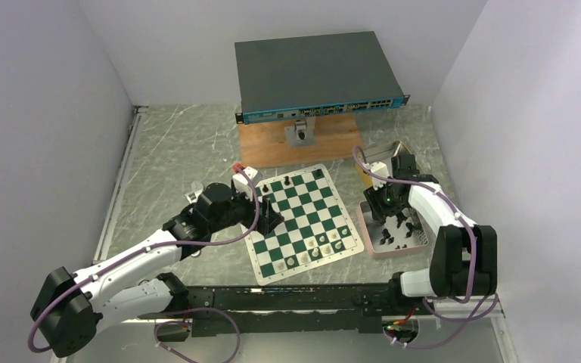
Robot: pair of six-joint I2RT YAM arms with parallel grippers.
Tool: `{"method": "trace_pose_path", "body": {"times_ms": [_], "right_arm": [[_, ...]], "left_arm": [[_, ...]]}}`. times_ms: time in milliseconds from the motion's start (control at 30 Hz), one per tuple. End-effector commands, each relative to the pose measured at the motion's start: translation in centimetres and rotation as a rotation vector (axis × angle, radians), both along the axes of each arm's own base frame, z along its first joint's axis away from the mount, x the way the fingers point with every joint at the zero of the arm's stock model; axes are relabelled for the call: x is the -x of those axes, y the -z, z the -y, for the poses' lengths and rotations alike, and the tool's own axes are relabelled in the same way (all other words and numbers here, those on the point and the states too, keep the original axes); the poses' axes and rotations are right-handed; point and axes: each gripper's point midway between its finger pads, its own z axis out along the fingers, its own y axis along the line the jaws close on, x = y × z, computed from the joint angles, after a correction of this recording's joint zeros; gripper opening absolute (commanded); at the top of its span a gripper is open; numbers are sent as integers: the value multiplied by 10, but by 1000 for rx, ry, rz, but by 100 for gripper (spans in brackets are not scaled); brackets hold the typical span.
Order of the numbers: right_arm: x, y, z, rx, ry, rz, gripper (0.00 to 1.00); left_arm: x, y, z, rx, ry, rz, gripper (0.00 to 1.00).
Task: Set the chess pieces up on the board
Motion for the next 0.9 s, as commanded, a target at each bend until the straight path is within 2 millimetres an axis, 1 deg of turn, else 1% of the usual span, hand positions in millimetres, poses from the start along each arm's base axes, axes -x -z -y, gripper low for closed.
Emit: {"method": "trace_pose_path", "body": {"times_ms": [0, 133, 167, 300, 400, 533, 700, 800, 867], "right_arm": [[-12, 7, 7, 26, 78, 14, 50], [-12, 13, 13, 58, 90, 0, 46], [-12, 14, 21, 68, 118, -2, 45], [-9, 20, 29, 96, 136, -20, 40], [-6, 26, 30, 100, 139, -47, 34], [-5, 30, 30, 99, 137, -62, 31], [-3, 32, 30, 97, 128, -74, 25], [-3, 32, 31, 100, 125, -78, 17], [-3, 27, 30, 94, 113, -62, 13]], "left_arm": [[-2, -8, -1, 13, 0, 43, 99], [-3, -8, -2, 10, -5, 45, 99], [-3, -8, -2, 10, -3, 44, 99], [-3, -8, -1, 11, 0, 43, 99], [-3, -9, -1, 13, 0, 43, 99], [-3, -9, -2, 10, -2, 47, 99], [-2, -9, -2, 12, -1, 50, 99], [-1, -10, -2, 13, 4, 50, 99], [2, -14, 0, 30, 21, 55, 99]]}}
